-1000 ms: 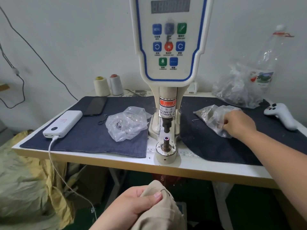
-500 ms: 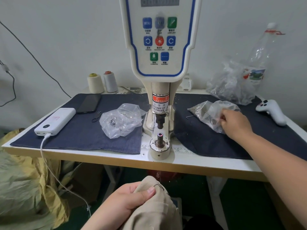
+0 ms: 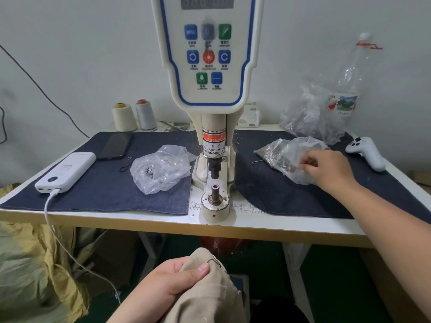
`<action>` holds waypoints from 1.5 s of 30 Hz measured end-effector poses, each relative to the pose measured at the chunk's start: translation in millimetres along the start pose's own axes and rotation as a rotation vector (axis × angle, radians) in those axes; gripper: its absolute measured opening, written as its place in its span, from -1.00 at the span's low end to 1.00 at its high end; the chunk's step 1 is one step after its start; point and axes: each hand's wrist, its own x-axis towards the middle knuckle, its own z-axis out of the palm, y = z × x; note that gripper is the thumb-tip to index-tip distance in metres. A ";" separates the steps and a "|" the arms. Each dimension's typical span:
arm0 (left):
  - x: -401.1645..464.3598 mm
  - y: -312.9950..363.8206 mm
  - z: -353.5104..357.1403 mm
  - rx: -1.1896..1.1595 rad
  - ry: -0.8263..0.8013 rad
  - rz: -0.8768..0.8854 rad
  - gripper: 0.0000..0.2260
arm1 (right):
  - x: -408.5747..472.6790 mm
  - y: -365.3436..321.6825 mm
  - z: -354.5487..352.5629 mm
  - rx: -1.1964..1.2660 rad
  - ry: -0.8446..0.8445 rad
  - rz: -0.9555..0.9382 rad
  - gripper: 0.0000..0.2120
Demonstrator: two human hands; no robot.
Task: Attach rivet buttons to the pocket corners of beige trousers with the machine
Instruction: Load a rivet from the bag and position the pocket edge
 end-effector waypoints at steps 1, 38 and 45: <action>0.0 0.0 0.5 -0.007 -0.005 0.000 -0.48 | -1.7 0.6 -0.3 0.016 0.006 0.003 -0.95; -3.3 0.6 7.9 -0.073 0.019 -0.036 -0.79 | -83.9 -97.1 17.9 1.505 -0.205 0.450 -0.95; -3.9 0.0 7.1 -0.096 0.024 -0.050 -0.75 | -84.3 -103.9 22.2 1.490 -0.230 0.453 -0.91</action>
